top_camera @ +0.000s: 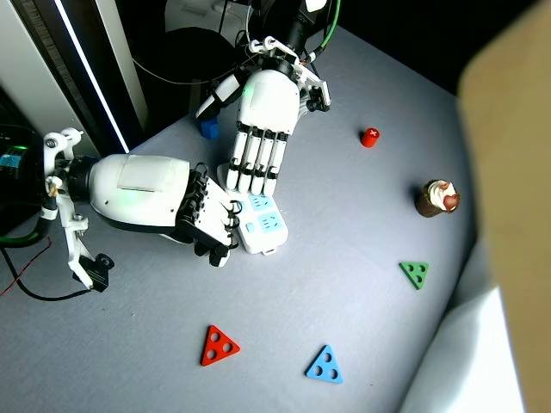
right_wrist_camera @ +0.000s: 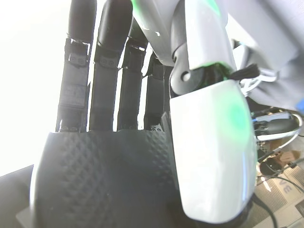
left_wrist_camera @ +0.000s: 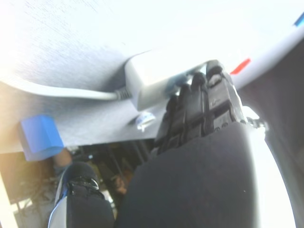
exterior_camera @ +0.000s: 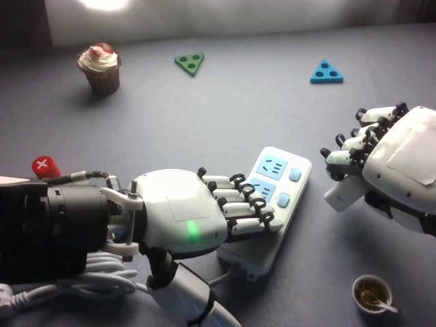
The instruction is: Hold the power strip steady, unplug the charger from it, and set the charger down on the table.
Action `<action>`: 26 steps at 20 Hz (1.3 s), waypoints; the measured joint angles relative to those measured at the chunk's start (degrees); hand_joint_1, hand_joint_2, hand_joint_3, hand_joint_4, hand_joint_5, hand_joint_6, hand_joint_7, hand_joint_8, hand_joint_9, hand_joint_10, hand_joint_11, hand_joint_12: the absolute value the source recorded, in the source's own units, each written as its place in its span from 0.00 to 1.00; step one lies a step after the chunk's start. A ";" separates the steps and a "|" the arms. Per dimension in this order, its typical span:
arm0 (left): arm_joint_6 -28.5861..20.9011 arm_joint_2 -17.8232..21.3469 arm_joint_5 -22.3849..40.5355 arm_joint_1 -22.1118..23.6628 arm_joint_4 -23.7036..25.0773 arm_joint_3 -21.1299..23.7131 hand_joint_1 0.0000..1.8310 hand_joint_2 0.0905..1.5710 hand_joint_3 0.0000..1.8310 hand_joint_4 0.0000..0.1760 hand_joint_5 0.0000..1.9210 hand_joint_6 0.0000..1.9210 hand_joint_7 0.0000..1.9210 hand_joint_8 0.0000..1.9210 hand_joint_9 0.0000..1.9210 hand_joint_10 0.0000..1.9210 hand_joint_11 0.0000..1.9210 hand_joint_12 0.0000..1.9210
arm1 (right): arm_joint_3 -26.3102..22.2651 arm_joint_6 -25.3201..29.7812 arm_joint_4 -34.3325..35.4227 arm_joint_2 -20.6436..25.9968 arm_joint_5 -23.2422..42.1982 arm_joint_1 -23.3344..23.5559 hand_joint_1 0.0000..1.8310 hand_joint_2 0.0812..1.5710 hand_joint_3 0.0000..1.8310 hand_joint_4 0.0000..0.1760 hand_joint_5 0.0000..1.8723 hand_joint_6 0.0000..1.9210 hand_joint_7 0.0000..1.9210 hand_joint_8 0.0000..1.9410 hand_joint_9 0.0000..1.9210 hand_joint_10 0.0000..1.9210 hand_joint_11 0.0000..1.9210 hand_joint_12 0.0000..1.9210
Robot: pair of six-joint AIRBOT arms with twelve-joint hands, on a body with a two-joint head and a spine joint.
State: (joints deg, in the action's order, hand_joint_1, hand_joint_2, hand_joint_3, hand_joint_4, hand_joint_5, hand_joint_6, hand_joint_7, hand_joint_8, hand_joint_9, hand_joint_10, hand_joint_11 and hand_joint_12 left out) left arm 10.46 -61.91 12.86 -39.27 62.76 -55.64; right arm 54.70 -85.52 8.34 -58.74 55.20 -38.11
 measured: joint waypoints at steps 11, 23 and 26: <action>-0.09 0.04 -0.04 0.35 0.02 0.00 0.00 0.57 0.00 0.00 0.01 0.00 0.02 0.00 0.01 0.00 0.02 0.01 | 0.94 -1.79 0.20 -2.12 0.66 -0.42 0.67 0.70 0.00 0.00 0.46 0.62 0.55 0.43 0.53 0.09 0.41 0.41; -0.24 0.07 -0.31 0.55 0.04 0.00 0.00 0.58 0.00 0.00 0.01 0.00 0.02 0.00 0.01 0.00 0.02 0.01 | 0.72 -1.81 -0.17 -2.23 1.20 -0.42 0.42 0.63 0.00 0.00 0.16 0.00 0.18 0.00 0.17 0.00 0.05 0.30; -0.24 0.07 -0.31 0.55 0.04 0.00 0.00 0.57 0.00 0.00 0.01 0.00 0.02 0.00 0.02 0.00 0.02 0.01 | 0.02 -1.27 0.04 -1.90 1.11 -0.42 0.40 0.60 0.00 0.00 0.12 0.00 0.15 0.00 0.15 0.00 0.03 0.29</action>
State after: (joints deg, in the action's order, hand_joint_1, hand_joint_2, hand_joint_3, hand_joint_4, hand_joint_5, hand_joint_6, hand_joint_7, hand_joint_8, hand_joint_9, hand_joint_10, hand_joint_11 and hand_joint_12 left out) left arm 10.22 -61.84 12.56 -38.72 62.81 -55.64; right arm 54.72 -86.78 8.38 -60.64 56.31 -38.52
